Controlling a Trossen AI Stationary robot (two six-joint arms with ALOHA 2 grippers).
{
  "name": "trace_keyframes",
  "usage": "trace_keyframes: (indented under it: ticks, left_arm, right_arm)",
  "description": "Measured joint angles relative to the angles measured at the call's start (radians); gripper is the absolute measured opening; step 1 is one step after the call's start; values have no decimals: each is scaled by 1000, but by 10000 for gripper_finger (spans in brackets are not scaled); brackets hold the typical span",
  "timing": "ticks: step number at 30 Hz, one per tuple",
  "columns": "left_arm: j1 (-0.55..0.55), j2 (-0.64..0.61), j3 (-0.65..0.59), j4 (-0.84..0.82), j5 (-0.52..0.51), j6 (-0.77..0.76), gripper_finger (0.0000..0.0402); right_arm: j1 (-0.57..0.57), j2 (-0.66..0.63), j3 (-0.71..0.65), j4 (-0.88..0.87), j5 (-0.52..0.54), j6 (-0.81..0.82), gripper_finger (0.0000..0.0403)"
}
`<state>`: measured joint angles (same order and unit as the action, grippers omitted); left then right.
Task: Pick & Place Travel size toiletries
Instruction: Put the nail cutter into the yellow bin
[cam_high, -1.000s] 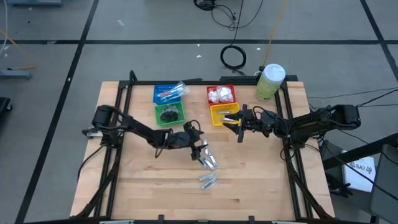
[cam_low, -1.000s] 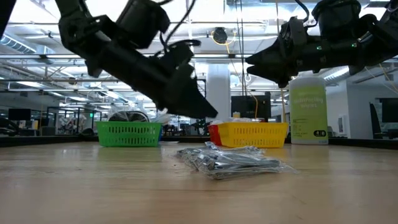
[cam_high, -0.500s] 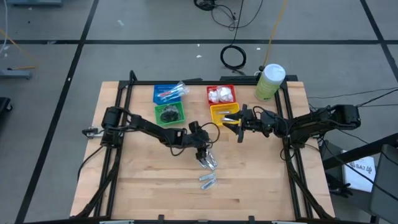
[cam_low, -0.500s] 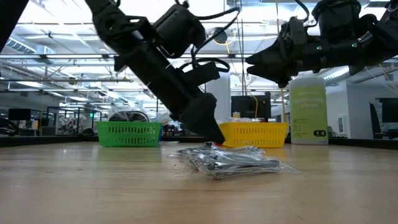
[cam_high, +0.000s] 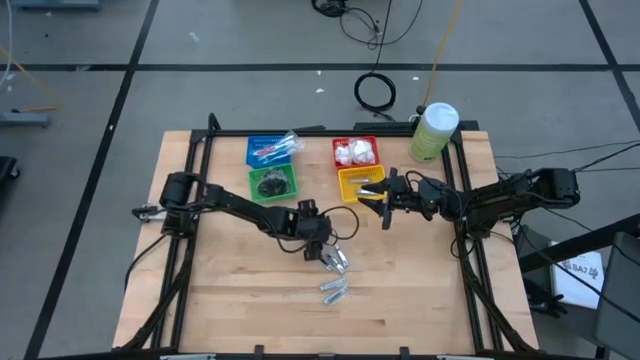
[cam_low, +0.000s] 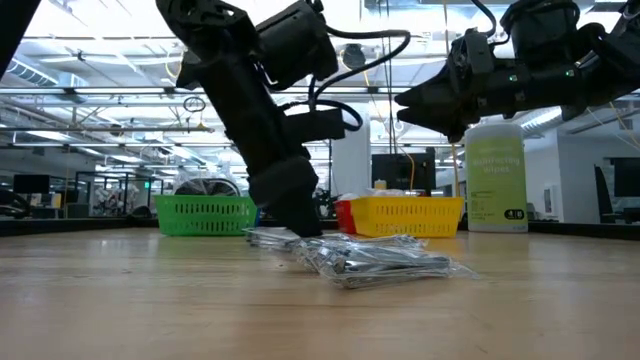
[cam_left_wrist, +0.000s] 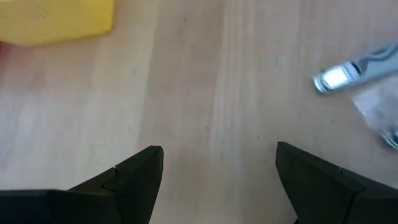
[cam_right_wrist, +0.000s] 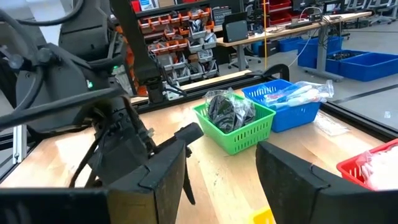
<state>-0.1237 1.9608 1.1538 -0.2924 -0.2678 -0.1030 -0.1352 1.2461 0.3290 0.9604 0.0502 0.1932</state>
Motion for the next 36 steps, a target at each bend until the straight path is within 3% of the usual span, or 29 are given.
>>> trace_keyframes:
  ticks: [6, 11, 16, 24, 36]
  left_arm:
    - [-21, -55, -4, -58, 0, 19, 308]
    - [-27, -151, -3, -91, -103, 69, 308]
    - [-25, -215, -3, -223, -8, 150, 308]
    - [-6, -149, -5, -270, 176, 158, 308]
    - [-7, -25, -1, -253, 182, 152, 299]
  right_arm:
    - [0, 0, 0, -3, 0, 0, 185]
    - [0, 0, 0, -9, 0, 0, 185]
    - [0, 0, 0, -11, 0, 0, 185]
    - [0, 0, 0, -8, -2, 0, 185]
    - [0, 0, 0, -12, -3, 3, 185]
